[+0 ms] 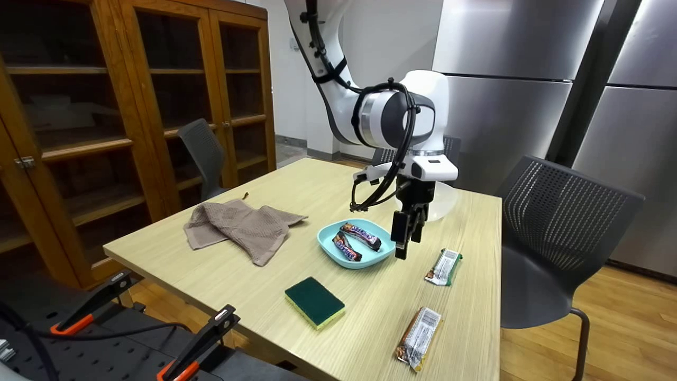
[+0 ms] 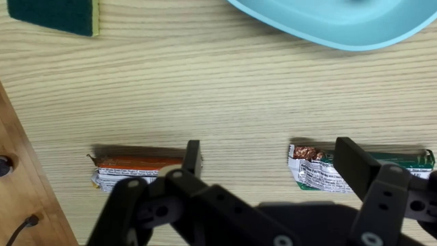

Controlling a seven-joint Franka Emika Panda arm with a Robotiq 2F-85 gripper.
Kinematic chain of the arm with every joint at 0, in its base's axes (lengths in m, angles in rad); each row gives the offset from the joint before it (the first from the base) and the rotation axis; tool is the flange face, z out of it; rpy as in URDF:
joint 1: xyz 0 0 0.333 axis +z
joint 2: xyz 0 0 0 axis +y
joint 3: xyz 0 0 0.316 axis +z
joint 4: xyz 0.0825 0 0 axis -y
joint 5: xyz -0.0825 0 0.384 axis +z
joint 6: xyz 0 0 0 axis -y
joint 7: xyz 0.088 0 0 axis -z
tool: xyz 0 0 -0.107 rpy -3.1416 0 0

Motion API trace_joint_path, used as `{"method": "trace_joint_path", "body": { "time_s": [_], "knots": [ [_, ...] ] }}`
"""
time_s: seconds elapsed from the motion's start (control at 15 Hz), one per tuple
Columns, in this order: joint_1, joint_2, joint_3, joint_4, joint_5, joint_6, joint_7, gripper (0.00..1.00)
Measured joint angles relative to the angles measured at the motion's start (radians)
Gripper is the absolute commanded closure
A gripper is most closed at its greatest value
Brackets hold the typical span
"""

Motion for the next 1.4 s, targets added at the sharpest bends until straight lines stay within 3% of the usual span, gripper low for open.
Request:
{"method": "trace_joint_path", "body": {
  "time_s": [0.4,1.2,1.4],
  "knots": [
    [-0.006,0.035,0.0,0.098,-0.046,-0.006,-0.221,0.0],
    [-0.111,0.285,-0.002,0.527,-0.116,-0.093,-0.807,0.0],
    [-0.112,0.298,-0.002,0.534,-0.114,-0.091,-0.814,0.0]
  ]
}}
